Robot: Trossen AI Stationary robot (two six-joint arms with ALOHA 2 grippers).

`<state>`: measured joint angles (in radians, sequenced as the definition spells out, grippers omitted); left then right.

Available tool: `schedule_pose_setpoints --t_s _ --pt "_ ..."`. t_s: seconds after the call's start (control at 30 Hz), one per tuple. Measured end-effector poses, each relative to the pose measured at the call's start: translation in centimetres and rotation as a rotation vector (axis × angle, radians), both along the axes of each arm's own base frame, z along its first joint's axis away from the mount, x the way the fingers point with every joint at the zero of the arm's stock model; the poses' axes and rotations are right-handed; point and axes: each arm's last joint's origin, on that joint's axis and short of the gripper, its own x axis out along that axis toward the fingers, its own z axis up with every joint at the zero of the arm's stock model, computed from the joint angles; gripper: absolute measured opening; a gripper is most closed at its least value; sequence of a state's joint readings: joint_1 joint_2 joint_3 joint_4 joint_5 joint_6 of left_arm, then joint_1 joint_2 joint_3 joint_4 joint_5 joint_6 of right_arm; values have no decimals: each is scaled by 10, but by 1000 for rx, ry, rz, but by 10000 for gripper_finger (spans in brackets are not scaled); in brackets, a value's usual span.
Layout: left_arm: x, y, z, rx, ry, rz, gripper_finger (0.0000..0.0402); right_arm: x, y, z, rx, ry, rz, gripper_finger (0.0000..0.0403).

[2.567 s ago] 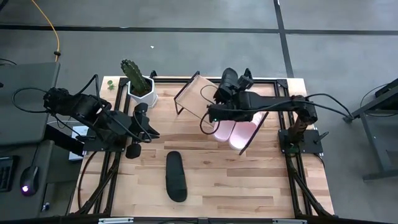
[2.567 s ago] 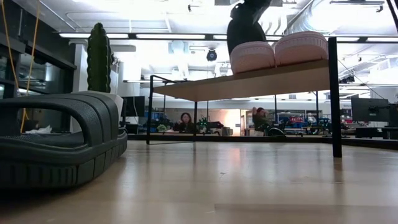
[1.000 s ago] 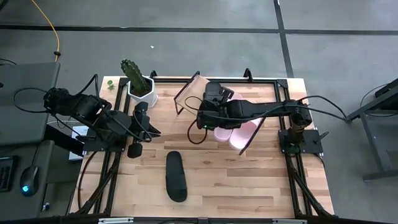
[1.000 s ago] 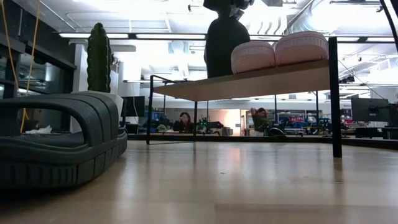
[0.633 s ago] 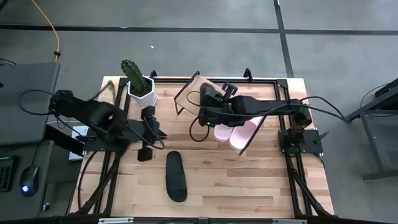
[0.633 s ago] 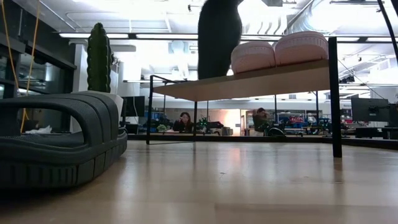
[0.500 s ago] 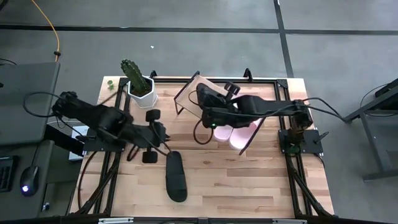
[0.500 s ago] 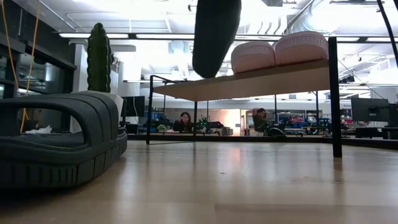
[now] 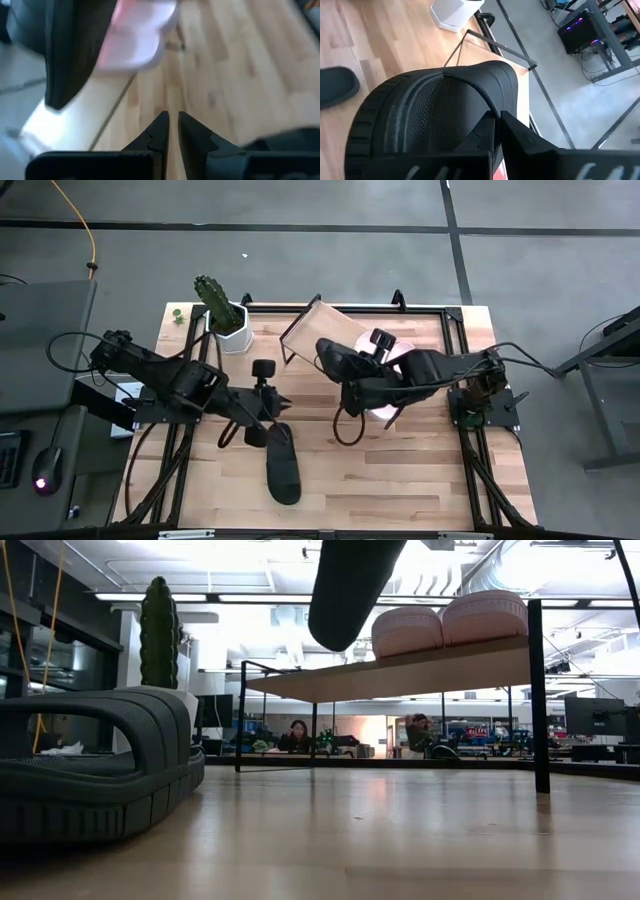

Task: Pick and place slides into the shelf
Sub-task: Put the right black slipper on the shelf

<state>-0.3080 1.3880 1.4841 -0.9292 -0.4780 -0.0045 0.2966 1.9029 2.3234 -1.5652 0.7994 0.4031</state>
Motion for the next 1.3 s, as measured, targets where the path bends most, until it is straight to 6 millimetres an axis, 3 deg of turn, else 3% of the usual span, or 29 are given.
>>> schedule_pose_setpoints --t_s 0.2,0.4,0.5,0.77,0.9,1.3 --pt "10 -5 11 -37 -132 -103 31 0 3 -1 18 14 21 0" --pt "12 -6 14 -41 -157 -113 43 4 5 -4 56 36 69 0" --pt "12 -6 14 -47 -169 -110 82 8 8 -7 73 48 99 0" --pt "17 -7 21 -71 -253 -107 233 17 12 -11 122 73 192 0" --pt "22 -9 22 -71 -290 -119 274 21 13 -11 119 60 220 0" --pt "43 -16 11 -65 -300 -120 285 28 23 -6 129 -4 314 0"
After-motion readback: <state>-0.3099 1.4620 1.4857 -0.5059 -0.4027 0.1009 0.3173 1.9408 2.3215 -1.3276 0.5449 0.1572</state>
